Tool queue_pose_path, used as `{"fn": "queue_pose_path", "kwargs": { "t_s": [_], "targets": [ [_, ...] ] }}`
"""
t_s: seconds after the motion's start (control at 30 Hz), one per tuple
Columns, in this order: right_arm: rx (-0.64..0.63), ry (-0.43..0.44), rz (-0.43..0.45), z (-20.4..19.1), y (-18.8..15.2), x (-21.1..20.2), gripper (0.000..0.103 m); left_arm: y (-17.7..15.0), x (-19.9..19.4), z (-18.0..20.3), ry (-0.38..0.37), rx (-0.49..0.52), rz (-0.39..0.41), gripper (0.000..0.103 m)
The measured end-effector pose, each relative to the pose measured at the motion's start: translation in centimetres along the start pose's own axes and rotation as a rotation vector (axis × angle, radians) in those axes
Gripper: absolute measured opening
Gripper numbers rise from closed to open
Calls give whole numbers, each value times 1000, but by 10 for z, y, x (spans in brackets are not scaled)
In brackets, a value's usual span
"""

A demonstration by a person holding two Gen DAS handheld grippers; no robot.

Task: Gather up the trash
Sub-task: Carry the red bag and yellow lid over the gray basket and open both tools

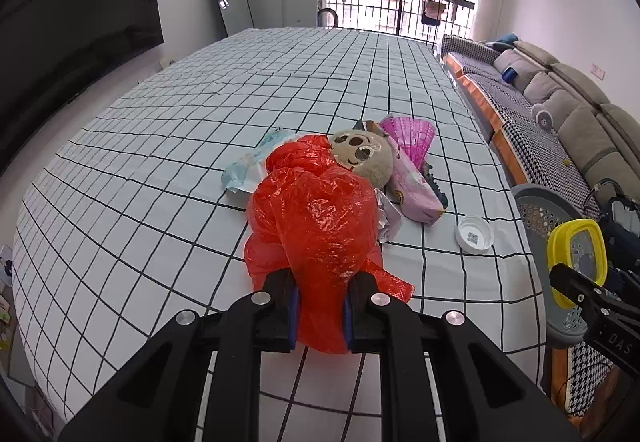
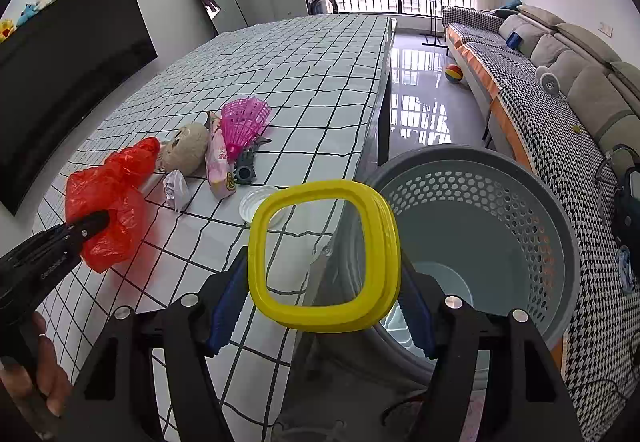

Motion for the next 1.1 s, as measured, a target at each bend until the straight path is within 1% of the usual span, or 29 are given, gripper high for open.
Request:
{"fn": "queue_pose_path", "kwargs": {
  "t_s": [0.1, 0.2, 0.33, 0.4, 0.63, 0.77, 0.9, 1.0, 1.1],
  "targets": [
    [11, 4, 13, 5, -1, -7, 66, 4, -22, 3, -11, 12, 35, 16],
    [24, -2, 28, 15, -2, -16, 66, 11, -40, 16, -43, 37, 72, 16],
    [54, -31, 48, 37, -4, -28, 66, 22, -53, 50, -115, 97, 109, 16],
    [75, -53, 55, 53, -5, -31, 66, 25, -51, 73, -158, 134, 109, 16],
    [171, -135, 44, 118, -9, -28, 66, 28, -25, 161, -324, 275, 50, 16],
    [221, -161, 18, 151, -8, -15, 66, 23, -3, 205, -386, 365, -4, 16],
    [230, -175, -14, 169, -5, -4, 66, 17, 13, 231, -431, 399, -54, 16],
    [226, -177, -30, 176, -6, 0, 66, 11, 23, 244, -444, 410, -86, 16],
    [223, -177, -43, 180, -8, -1, 66, 6, 30, 249, -450, 407, -119, 16]
  ]
}}
Point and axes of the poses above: each gripper's, at about its wrist camera, not at the fingertips, and x roughly the way its jaws point, z to its right, y to its top, the point moved 2 cm from there along x, roughly the way its jaws point, and after that the axes turned 1 degree about -x, right-handed, at the moved point
